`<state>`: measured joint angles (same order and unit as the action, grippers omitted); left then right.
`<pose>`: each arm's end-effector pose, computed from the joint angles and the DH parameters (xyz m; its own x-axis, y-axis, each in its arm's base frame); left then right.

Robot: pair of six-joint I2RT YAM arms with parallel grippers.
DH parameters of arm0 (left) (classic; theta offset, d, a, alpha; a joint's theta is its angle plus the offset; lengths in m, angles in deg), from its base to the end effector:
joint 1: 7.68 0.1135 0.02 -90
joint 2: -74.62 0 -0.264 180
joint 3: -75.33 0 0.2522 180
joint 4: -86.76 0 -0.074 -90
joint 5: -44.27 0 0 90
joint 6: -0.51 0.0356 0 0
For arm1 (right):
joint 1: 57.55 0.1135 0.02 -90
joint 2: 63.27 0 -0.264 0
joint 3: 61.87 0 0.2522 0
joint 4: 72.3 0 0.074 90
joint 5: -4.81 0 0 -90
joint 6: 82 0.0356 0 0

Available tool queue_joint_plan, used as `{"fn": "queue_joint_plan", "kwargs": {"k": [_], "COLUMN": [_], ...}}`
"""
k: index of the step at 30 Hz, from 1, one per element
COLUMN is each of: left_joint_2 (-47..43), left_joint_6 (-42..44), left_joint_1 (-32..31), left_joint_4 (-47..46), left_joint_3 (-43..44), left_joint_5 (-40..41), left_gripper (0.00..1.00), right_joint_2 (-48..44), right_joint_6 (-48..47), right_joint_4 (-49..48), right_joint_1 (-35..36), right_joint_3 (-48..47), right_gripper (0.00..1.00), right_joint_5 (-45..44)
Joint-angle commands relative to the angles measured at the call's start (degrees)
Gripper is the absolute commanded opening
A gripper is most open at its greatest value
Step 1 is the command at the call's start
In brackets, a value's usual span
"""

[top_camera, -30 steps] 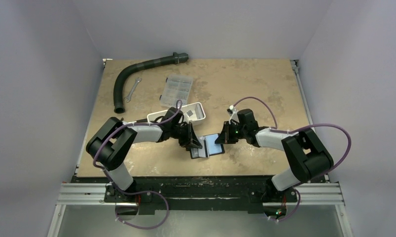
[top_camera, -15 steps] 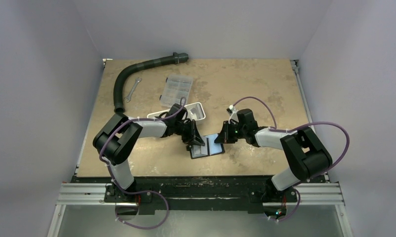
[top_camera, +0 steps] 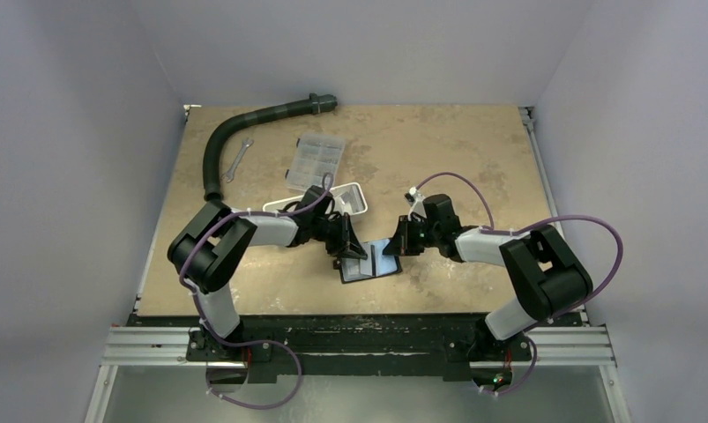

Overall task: Put the credit cards into the card holder
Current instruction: Insert the credit card into the card holder.

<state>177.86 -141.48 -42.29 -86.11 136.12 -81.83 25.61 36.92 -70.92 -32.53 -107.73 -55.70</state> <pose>0.2623 -0.2065 0.1220 -0.9952 -0.0867 -0.0459 -0.0175 0.6166 -0.7871 0.2411 0.1319 0.1319 -0.8871 0.0505 -0.4588 -0.2946 0.7033 0.6470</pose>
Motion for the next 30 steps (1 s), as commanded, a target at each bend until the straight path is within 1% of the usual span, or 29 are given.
{"fn": "queue_joint_plan", "kwargs": {"k": [1, 11, 18, 23, 26, 28, 30], "left_joint_2": [-0.52, -2.26, -0.64, -0.3, -0.17, -0.26, -1.1], "left_joint_6": [0.98, 0.61, -3.08, -3.73, -1.72, 0.08, 2.63], "left_joint_1": [-0.11, -0.11, -1.09, -2.06, -2.57, -3.14, -3.95], "left_joint_4": [-1.32, -1.92, -7.83, -9.34, -7.44, -4.47, 0.66], "left_joint_3": [-0.88, -2.54, -4.39, -5.15, -4.71, -3.33, -1.46], "left_joint_5": [8.23, 12.53, 9.13, 7.77, 8.05, 9.18, 11.93], "left_gripper": [0.0, 0.0, 0.0, 0.0, 0.0, 0.16, 0.28], "right_joint_2": [0.76, 0.72, 0.39, -0.88, -1.65, -2.26, -2.83], "right_joint_6": [-0.8, -0.71, -0.58, -0.6, -0.78, -0.95, -1.13], "right_joint_4": [-0.23, -0.28, -0.19, 0.61, 1.44, 2.1, 2.71], "right_joint_1": [-0.02, 0.02, 0.03, -0.04, -0.01, -0.03, -0.02], "right_joint_3": [0.52, 0.67, 0.73, 0.7, 0.38, 0.11, -0.05], "right_gripper": [0.0, 0.0, 0.0, 0.0, 0.0, 0.0, 0.0], "right_joint_5": [-1.42, -1.17, -0.94, -0.93, -0.93, -0.93, -0.93]}}
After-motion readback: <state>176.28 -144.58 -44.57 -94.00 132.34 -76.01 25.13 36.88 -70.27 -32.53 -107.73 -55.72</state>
